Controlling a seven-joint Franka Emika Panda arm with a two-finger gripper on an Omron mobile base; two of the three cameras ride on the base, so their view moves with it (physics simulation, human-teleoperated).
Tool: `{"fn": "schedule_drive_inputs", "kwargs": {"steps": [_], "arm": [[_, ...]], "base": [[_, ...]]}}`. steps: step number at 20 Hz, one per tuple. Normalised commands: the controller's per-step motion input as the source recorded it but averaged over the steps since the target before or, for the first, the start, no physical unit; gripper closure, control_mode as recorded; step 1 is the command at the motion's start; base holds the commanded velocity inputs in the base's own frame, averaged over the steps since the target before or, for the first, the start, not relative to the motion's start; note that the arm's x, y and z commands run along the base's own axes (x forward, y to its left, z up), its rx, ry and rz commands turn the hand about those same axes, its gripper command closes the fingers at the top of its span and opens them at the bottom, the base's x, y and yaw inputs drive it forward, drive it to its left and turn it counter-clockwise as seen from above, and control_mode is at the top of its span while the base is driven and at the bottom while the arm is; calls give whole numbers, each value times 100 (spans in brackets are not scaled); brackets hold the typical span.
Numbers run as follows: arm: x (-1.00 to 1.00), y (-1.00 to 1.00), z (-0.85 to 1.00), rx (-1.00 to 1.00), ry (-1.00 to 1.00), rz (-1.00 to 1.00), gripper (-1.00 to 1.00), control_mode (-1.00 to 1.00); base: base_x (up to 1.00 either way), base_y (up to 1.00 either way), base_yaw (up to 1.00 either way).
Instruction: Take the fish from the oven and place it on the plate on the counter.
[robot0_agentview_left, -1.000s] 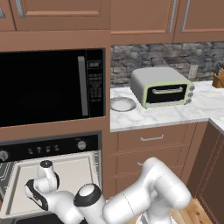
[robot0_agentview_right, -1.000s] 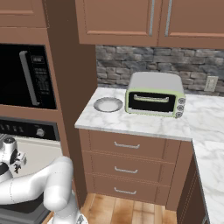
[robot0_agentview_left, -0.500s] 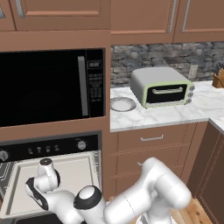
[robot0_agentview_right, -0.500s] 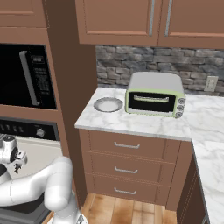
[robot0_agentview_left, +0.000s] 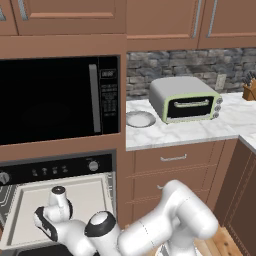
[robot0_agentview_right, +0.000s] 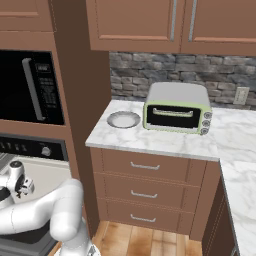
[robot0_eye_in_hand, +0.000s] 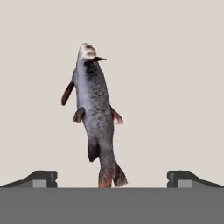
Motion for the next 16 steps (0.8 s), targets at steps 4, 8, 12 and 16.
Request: {"fn": "schedule_drive_inputs", "kwargs": {"steps": [4, 8, 12, 16], "arm": [[19, 5, -41, -3, 0, 0, -100, -100], [26, 1, -28, -5, 0, 0, -100, -100], [26, 0, -17, -6, 0, 0, -100, -100], [21, 0, -35, -6, 0, 0, -100, -100]], "base": [[0, 0, 0], [0, 0, 0], [0, 0, 0], [0, 0, 0]]}}
